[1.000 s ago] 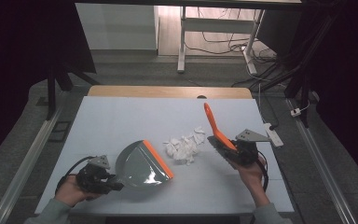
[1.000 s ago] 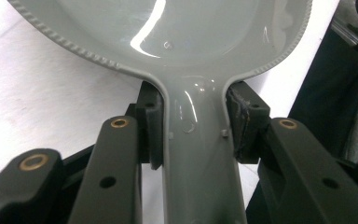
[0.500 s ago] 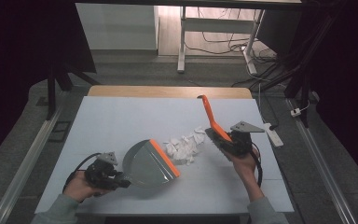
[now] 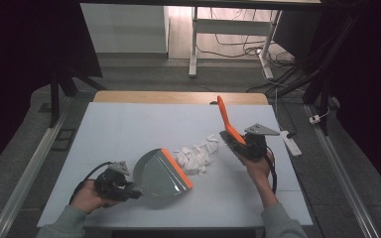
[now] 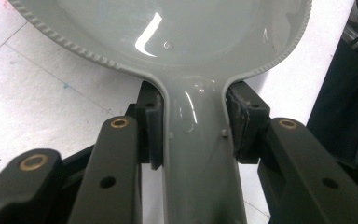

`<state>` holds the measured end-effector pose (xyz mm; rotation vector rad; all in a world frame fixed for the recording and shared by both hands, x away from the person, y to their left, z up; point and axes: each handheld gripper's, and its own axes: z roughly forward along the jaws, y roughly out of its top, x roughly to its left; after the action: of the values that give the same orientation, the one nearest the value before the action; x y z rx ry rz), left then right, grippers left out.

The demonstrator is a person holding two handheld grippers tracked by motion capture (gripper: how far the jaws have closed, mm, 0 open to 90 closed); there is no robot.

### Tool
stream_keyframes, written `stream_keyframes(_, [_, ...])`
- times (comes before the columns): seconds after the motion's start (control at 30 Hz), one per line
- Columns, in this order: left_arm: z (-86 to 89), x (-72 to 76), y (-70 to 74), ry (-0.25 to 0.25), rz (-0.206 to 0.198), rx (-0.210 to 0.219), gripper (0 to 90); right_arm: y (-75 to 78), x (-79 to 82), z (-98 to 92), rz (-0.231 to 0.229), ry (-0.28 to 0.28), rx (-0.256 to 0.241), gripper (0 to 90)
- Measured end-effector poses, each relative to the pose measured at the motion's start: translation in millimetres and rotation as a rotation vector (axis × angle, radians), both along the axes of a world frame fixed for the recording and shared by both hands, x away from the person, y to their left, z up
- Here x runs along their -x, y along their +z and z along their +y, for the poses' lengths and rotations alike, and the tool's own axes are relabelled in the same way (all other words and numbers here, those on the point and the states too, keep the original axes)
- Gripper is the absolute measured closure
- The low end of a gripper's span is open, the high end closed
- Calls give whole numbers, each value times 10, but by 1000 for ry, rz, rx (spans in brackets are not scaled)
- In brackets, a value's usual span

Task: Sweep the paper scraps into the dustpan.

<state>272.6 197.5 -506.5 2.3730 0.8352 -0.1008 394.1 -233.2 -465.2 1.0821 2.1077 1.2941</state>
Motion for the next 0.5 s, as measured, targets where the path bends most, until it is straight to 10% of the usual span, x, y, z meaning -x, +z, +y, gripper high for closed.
stream_keyframes(0.5, [-10, -172, 13, -20, 44, -33, 613, -93, -388, 114, 23, -54, 27, 705])
